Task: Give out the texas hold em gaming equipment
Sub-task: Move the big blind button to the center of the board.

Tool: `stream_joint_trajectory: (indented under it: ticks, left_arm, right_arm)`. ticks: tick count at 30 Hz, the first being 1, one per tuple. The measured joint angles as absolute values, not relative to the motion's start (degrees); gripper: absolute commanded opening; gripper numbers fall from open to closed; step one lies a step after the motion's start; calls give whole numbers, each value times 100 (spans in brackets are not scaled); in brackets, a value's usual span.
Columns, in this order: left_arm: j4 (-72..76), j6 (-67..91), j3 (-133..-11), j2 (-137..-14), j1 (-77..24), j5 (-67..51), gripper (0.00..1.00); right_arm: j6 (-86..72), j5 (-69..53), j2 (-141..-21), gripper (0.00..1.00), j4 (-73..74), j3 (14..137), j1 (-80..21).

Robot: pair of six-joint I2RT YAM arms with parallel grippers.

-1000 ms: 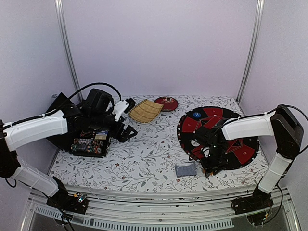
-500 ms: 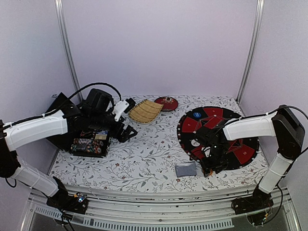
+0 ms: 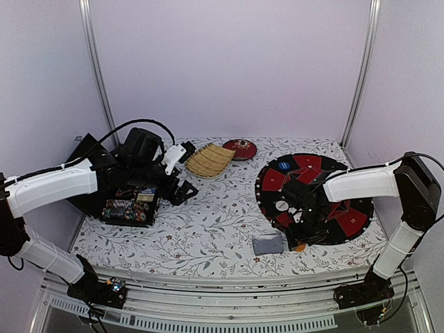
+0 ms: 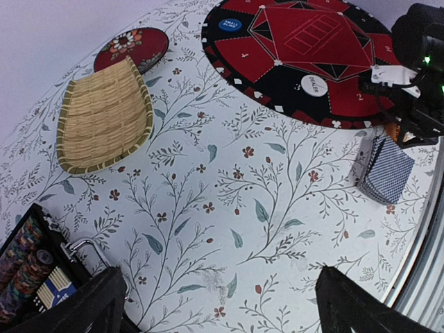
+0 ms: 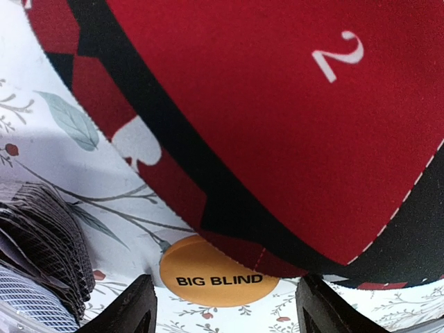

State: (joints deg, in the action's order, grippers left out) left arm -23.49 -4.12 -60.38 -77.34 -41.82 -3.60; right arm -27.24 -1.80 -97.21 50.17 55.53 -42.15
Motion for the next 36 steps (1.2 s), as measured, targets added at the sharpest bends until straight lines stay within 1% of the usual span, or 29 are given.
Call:
stream_joint_trajectory:
  ticks: [6, 16, 21, 28, 36]
  left_arm:
    - [-2349, -429, -6038, -7734, -4182, -362, 98]
    - [-2349, -429, -6038, -7734, -4182, -362, 98]
    - [-2349, -429, -6038, -7734, -4182, -362, 98]
    - [-2349, -432, -6038, -7734, -4182, -362, 98]
    - [-2351, -434, -6038, -7734, -4182, -366, 98]
  right_arm:
    - [-2705, -178, -9721, 70, 4932, 5551, -4204]
    - [-2637, -64, -9751, 63, 4869, 5555, -4274]
    - [-2574, -47, -9751, 57, 4823, 5555, -4348]
    - [-2630, 1, -9682, 51, 4722, 5468, -4477]
    - [-2961, -58, -9347, 50, 4768, 5111, -4731]
